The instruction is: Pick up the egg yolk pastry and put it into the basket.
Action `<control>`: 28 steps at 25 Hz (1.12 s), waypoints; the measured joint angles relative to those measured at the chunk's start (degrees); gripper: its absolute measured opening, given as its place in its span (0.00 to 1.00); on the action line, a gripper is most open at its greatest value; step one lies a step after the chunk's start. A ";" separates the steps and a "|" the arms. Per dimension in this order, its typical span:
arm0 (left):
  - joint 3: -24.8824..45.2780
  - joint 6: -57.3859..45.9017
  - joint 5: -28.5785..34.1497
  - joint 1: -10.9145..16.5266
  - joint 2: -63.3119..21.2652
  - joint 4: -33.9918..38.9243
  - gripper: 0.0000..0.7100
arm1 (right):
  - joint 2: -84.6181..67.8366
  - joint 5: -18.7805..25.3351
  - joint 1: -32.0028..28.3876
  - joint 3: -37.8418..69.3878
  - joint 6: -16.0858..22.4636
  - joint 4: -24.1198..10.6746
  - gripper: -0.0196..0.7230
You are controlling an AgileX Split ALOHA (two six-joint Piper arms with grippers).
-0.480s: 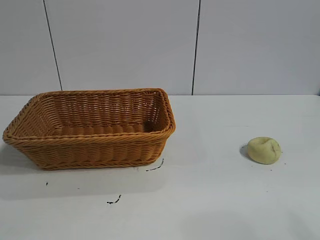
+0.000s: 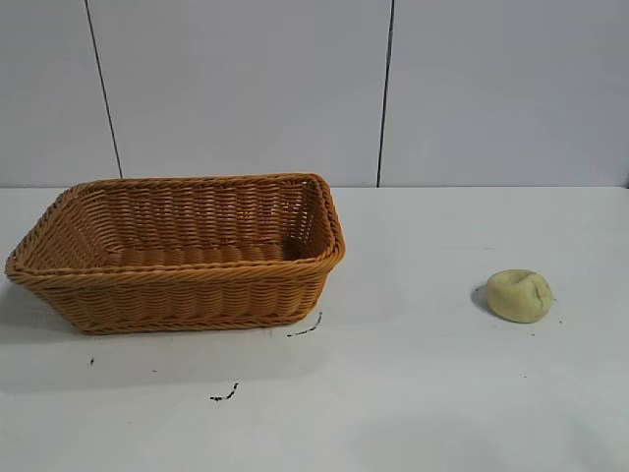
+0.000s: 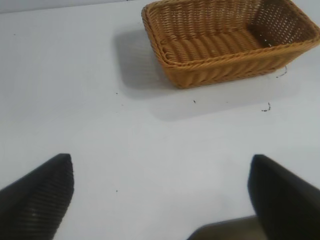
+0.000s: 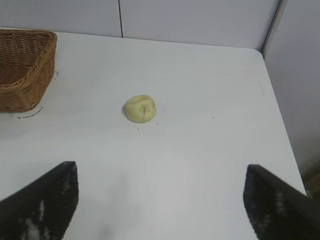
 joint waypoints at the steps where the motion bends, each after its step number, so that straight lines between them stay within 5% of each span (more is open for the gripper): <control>1: 0.00 0.00 0.00 0.00 0.00 0.00 0.98 | 2.04 0.00 0.00 -0.63 0.00 0.00 0.86; 12: 0.00 0.00 0.00 0.00 0.00 0.00 0.98 | 43.82 3.02 0.00 -17.95 0.00 0.00 0.86; 28: 0.00 0.00 0.00 0.00 0.00 0.00 0.98 | 97.22 -2.54 0.05 -43.87 0.00 -0.82 0.86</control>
